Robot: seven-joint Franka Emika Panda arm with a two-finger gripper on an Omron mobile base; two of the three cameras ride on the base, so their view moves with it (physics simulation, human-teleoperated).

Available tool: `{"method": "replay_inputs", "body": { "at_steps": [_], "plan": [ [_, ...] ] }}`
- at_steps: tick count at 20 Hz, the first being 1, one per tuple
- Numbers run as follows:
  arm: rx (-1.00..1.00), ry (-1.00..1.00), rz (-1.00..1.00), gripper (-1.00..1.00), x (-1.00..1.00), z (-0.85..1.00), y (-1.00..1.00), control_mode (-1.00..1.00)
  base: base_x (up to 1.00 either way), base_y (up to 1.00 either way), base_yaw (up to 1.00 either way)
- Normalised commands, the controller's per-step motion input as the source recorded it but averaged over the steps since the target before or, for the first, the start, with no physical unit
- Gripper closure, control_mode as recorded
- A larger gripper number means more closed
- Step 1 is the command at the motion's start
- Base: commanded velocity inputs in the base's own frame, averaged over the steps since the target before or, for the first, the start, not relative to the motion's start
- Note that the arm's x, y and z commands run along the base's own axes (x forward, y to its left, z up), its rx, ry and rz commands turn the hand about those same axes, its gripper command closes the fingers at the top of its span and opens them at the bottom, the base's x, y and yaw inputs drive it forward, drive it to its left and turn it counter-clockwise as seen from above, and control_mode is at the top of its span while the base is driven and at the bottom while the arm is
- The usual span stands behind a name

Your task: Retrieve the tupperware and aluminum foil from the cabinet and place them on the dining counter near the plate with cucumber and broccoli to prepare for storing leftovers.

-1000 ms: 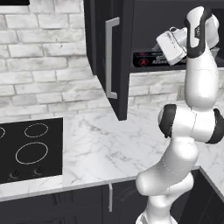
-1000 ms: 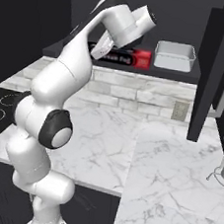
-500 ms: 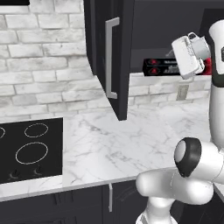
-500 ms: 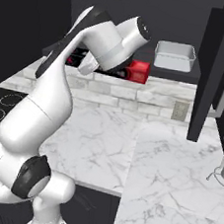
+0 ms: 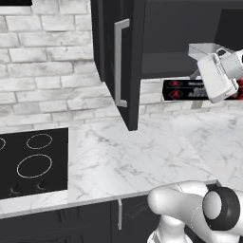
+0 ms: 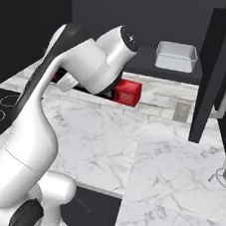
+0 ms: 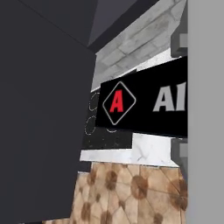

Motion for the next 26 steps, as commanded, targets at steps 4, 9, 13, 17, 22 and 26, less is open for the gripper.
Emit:
{"method": "replay_inputs", "body": {
  "at_steps": [4,9,13,17,22,26],
  "plan": [
    [0.00,0.01,0.00,1.00,0.00,0.00,0.07,-1.00,0.00,0.00,0.00],
    [0.00,0.00,0.00,1.00,0.00,0.00,0.00,1.00,-0.30,0.00,0.00],
    [0.00,0.00,0.00,1.00,0.00,0.00,0.00,1.00,-0.99,0.00,0.00],
    [0.00,0.00,0.00,1.00,0.00,0.00,0.00,1.00,-1.00,0.06,0.05],
    [0.00,0.00,0.00,1.00,0.00,0.00,0.00,1.00,-0.54,0.75,0.18],
    [0.00,0.00,0.00,1.00,0.00,0.00,0.00,1.00,0.08,1.00,0.39]
  ]
}}
